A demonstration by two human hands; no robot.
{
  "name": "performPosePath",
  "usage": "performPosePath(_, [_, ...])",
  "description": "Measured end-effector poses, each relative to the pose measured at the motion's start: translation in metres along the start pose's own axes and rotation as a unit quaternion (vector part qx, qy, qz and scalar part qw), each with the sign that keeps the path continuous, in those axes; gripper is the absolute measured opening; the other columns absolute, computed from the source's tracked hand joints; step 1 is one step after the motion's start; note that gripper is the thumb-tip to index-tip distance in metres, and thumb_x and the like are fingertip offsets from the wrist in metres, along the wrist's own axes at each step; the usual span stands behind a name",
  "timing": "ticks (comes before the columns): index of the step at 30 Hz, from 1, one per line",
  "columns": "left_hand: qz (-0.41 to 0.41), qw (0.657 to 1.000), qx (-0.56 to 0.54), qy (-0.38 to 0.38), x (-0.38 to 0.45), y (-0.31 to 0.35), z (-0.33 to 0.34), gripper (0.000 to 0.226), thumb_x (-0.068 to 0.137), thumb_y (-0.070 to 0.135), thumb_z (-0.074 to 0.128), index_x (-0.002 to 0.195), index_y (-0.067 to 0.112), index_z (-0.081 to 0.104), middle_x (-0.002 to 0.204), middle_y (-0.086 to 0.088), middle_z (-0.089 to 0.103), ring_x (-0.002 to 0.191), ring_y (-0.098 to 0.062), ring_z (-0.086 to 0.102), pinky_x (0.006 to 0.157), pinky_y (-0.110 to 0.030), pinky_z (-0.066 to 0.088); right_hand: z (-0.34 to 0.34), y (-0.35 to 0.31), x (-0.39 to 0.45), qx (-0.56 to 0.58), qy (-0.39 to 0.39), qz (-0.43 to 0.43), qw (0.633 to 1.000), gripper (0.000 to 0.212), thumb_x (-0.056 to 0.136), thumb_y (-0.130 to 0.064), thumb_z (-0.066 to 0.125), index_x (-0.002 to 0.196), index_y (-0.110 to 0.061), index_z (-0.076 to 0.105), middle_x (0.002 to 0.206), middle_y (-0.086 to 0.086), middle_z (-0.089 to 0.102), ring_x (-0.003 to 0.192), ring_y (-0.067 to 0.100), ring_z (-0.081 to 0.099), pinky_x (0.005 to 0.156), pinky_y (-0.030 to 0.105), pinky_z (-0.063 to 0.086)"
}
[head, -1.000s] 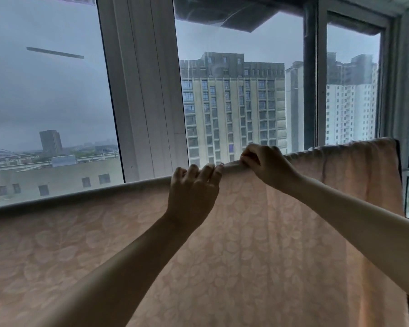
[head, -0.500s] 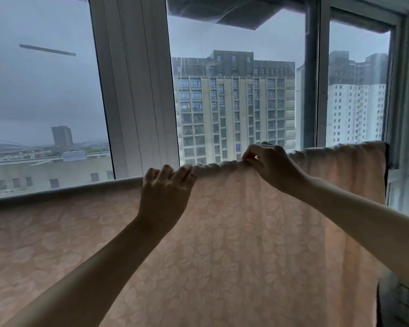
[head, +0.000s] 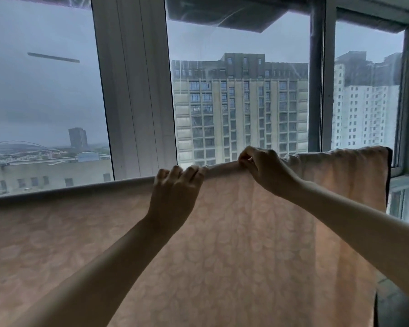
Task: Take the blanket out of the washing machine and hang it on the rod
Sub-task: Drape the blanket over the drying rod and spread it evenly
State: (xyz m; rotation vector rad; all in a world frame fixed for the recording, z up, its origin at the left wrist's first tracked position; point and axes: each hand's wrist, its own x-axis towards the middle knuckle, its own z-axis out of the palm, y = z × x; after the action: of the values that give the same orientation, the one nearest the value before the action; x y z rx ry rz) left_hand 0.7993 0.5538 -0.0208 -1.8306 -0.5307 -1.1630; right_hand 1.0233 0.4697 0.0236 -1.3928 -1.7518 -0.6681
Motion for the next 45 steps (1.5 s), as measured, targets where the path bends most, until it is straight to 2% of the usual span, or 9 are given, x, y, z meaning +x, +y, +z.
performPosePath(5, [-0.008, 1.0, -0.001, -0.009, 0.022, 0.035, 0.019, 0.039, 0.088, 0.015, 0.067, 0.127, 0.02, 0.06, 0.113, 0.001, 0.068, 0.084, -0.024, 0.066, 0.072, -0.039, 0.047, 0.003, 0.005, -0.002, 0.009, 0.01, -0.018, 1.0, 0.007, 0.093, -0.013, 0.057, 0.096, -0.01, 0.063, 0.088, 0.002, 0.066, 0.079, 0.015, 0.062, 0.071, 0.026, 0.052])
performPosePath(8, [-0.01, 1.0, 0.014, 0.002, 0.021, 0.036, 0.022, 0.04, 0.087, 0.015, 0.067, 0.127, 0.021, 0.061, 0.114, 0.001, 0.069, 0.085, -0.024, 0.066, 0.072, -0.039, 0.046, -0.003, 0.014, -0.005, 0.026, 0.002, -0.024, 0.999, 0.008, 0.092, -0.008, 0.059, 0.096, -0.011, 0.065, 0.088, -0.003, 0.065, 0.08, 0.009, 0.062, 0.071, 0.006, 0.042])
performPosePath(10, [-0.012, 1.0, 0.019, 0.003, 0.019, 0.033, 0.022, 0.04, 0.087, 0.015, 0.068, 0.127, 0.021, 0.061, 0.114, 0.0, 0.069, 0.084, -0.024, 0.066, 0.072, -0.039, 0.047, -0.009, 0.023, -0.008, 0.022, 0.003, -0.017, 1.0, 0.011, 0.092, -0.008, 0.059, 0.1, -0.012, 0.066, 0.092, -0.006, 0.066, 0.084, 0.006, 0.06, 0.074, 0.001, 0.039])
performPosePath(14, [-0.014, 1.0, 0.023, 0.008, 0.016, 0.029, 0.018, 0.038, 0.087, 0.015, 0.069, 0.124, 0.02, 0.063, 0.112, 0.0, 0.07, 0.082, -0.023, 0.067, 0.071, -0.038, 0.047, -0.014, 0.043, -0.015, -0.013, 0.014, -0.009, 1.0, 0.016, 0.09, -0.013, 0.063, 0.106, -0.013, 0.067, 0.103, 0.002, 0.07, 0.095, 0.017, 0.065, 0.085, 0.031, 0.053])
performPosePath(19, [-0.017, 1.0, 0.015, 0.001, 0.015, 0.025, 0.016, 0.038, 0.087, 0.015, 0.069, 0.125, 0.02, 0.063, 0.112, 0.0, 0.07, 0.081, -0.022, 0.066, 0.07, -0.037, 0.047, -0.013, 0.046, -0.011, -0.008, 0.024, -0.014, 1.0, 0.009, 0.089, -0.012, 0.065, 0.096, -0.009, 0.07, 0.089, 0.003, 0.07, 0.083, 0.013, 0.064, 0.076, 0.011, 0.041])
performPosePath(24, [-0.013, 1.0, 0.01, 0.009, 0.014, 0.025, 0.016, 0.038, 0.088, 0.016, 0.069, 0.125, 0.02, 0.063, 0.112, 0.0, 0.07, 0.081, -0.02, 0.066, 0.07, -0.035, 0.046, -0.004, 0.043, -0.013, -0.037, 0.037, -0.014, 0.999, 0.008, 0.093, -0.017, 0.056, 0.093, -0.012, 0.062, 0.087, 0.001, 0.065, 0.082, 0.014, 0.059, 0.075, 0.03, 0.05])
performPosePath(30, [-0.003, 1.0, 0.0, -0.011, 0.014, 0.028, 0.013, 0.041, 0.087, 0.013, 0.064, 0.128, 0.016, 0.06, 0.117, -0.003, 0.069, 0.087, -0.022, 0.067, 0.074, -0.036, 0.047, -0.026, 0.065, -0.006, -0.031, 0.093, 0.05, 0.994, 0.01, 0.095, -0.013, 0.056, 0.095, -0.006, 0.062, 0.089, 0.008, 0.065, 0.078, 0.015, 0.056, 0.072, 0.024, 0.04])
performPosePath(35, [-0.021, 0.999, -0.027, -0.038, 0.022, 0.035, 0.014, 0.037, 0.086, 0.012, 0.067, 0.123, 0.012, 0.064, 0.115, -0.006, 0.07, 0.09, -0.024, 0.069, 0.075, -0.038, 0.05, -0.02, 0.071, -0.017, -0.039, 0.072, 0.042, 0.996, 0.006, 0.092, -0.009, 0.059, 0.092, -0.005, 0.064, 0.087, 0.009, 0.066, 0.077, 0.016, 0.059, 0.071, 0.02, 0.039])
performPosePath(45, [0.05, 0.996, -0.043, -0.057, 0.063, 0.075, 0.031, 0.04, 0.088, 0.008, 0.042, 0.121, 0.011, 0.065, 0.112, -0.01, 0.07, 0.079, -0.029, 0.071, 0.066, -0.039, 0.056, -0.02, 0.076, -0.016, -0.051, 0.061, 0.021, 0.997, 0.005, 0.091, -0.006, 0.059, 0.09, -0.005, 0.064, 0.083, 0.006, 0.064, 0.075, 0.015, 0.058, 0.07, 0.015, 0.043])
